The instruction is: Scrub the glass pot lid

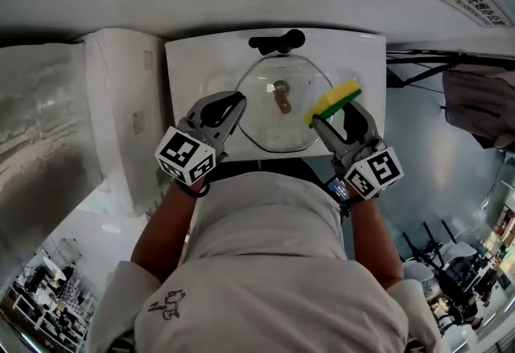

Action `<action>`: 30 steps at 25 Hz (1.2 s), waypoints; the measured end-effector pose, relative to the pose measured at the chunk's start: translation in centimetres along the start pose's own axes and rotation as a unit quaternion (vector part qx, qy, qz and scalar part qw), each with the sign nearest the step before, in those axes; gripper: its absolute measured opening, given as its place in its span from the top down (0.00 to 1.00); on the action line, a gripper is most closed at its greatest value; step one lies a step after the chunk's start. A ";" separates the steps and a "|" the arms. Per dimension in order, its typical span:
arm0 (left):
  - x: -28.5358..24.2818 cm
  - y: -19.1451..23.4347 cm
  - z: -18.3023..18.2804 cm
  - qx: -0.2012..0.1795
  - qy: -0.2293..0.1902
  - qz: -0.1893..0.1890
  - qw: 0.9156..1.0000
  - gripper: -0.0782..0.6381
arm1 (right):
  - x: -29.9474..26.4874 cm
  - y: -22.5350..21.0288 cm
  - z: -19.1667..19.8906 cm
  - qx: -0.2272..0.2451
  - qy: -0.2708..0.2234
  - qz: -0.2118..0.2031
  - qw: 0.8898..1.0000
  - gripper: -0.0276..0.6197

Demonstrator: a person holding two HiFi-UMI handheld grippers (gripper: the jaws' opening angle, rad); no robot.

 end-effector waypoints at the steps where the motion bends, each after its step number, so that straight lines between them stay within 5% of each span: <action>1: -0.3 0.4 0.7 0.006 0.008 -0.003 1.000 0.84 | -0.5 -0.5 0.7 -0.001 0.013 0.000 1.000 0.50; 12: -2.0 4.8 8.2 0.057 0.098 -0.045 0.993 0.68 | -4.8 -4.6 6.9 0.005 0.152 0.015 0.988 0.50; 20: -3.6 7.4 12.3 0.120 0.147 -0.059 0.980 0.67 | -7.7 -5.8 11.2 0.046 0.272 0.007 0.961 0.49; 30: -4.4 9.8 15.3 0.176 0.179 -0.079 0.965 0.67 | -10.5 -7.0 13.8 0.063 0.352 0.005 0.934 0.49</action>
Point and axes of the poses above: the fingertips, and each gripper's own axes: x backward along the fingers, y to its left, z out of its underside, the point moved 6 cm from there along x, backward along the fingers, and after that the axes turned 2 degrees about -y, right-handed, at the moved point
